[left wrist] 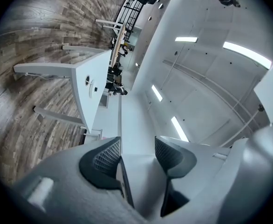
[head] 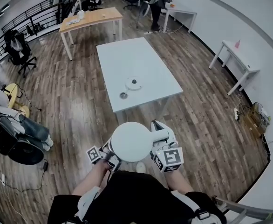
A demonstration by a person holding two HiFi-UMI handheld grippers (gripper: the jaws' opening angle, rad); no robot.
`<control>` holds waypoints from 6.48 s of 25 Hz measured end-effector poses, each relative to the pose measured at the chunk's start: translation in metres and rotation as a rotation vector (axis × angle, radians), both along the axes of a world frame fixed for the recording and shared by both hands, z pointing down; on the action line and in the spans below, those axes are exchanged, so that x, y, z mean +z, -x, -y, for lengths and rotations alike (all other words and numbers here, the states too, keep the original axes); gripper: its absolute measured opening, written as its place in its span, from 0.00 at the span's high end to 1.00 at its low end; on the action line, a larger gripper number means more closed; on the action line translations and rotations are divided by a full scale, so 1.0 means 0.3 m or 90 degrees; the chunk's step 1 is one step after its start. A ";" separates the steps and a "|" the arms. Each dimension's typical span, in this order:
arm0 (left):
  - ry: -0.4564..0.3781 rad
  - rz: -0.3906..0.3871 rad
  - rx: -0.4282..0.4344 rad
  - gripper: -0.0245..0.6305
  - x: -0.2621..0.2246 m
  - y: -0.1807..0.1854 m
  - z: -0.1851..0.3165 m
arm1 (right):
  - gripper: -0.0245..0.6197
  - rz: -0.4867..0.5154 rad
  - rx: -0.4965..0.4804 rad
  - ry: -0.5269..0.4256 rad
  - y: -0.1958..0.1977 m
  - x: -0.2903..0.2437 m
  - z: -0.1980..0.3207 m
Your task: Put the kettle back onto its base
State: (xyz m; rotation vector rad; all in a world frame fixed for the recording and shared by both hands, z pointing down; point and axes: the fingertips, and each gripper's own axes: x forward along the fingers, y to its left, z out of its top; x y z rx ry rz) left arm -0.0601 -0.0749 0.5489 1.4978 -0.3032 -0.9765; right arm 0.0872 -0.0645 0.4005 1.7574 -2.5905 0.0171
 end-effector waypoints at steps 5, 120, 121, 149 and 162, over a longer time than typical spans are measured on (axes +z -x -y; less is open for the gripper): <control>-0.006 0.001 -0.007 0.62 -0.001 -0.116 0.105 | 0.95 -0.012 -0.010 -0.010 -0.104 -0.012 0.104; -0.088 0.465 -0.074 0.97 0.180 -0.151 1.648 | 0.95 -0.011 0.140 0.045 -0.276 0.468 1.680; -0.086 0.465 -0.075 0.97 0.184 -0.150 1.647 | 0.95 -0.013 0.138 0.045 -0.275 0.470 1.680; -0.062 0.466 -0.074 0.97 0.256 -0.153 1.628 | 0.95 -0.018 0.135 0.049 -0.272 0.539 1.663; -0.068 0.473 -0.132 0.97 0.260 -0.123 1.611 | 0.83 0.006 0.177 0.077 -0.311 0.584 1.626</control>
